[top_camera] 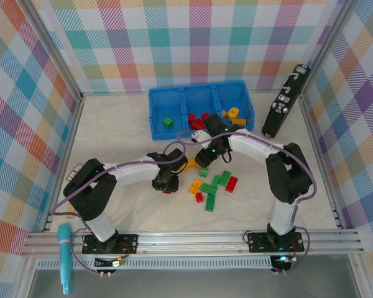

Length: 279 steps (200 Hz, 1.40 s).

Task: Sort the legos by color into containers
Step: Pick up the lego from the middle-left of the table, then place the lego in the container.

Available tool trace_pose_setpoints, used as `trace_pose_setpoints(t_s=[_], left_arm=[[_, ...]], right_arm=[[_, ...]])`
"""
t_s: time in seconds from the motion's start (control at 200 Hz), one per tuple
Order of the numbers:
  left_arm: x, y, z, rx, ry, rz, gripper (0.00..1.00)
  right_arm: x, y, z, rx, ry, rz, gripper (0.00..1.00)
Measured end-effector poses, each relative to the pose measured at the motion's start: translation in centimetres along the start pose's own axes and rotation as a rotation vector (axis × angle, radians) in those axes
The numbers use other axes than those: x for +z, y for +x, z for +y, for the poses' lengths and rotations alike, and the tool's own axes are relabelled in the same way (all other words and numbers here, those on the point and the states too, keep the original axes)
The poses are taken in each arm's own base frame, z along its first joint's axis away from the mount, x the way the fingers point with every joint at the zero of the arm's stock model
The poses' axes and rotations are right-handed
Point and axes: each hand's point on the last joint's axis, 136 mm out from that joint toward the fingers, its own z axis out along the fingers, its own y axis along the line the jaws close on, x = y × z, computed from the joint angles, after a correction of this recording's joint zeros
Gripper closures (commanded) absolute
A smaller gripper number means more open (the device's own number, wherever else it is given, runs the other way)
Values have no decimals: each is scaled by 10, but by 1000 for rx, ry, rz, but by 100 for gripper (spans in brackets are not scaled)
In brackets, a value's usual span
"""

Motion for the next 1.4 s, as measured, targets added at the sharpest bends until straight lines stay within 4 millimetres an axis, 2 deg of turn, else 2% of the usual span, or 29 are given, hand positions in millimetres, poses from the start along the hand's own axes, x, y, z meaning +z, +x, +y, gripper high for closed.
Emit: trace_pose_setpoints(t_s=[0.145,0.305,0.435,0.615,0.705,0.815,0.945,1.07,1.175,1.275,1.395], left_arm=[[-13,-9,12,-20,5,-9,79],[-58,-50,16,-38,51,-124,79],[-105,-101,8,-9,80,-269,79],[-173,-192,-14,38,129,-508,78],[-193,-236,-20,35,147,-606,77],[-204,-288,-29,22,173,-703,77],[-191,-338,-48,23,208,-755,77],[-153,-368,-67,33,236,-742,76],[-115,-379,-76,31,245,-706,75],[-82,-378,-79,28,246,-658,74],[-63,-376,-83,14,263,-625,69]], right_arm=[[7,4,2,3,-18,16,30],[11,4,1,4,-19,18,30],[11,0,1,2,-22,0,30],[15,3,2,13,-26,-11,30],[14,6,2,34,-23,-25,29],[4,11,4,63,-11,-42,28],[-14,5,0,120,34,-92,26],[-36,6,-1,206,70,-145,24],[-51,21,5,294,79,-175,21],[-63,33,12,386,69,-202,20],[-65,39,22,510,10,-228,20]])
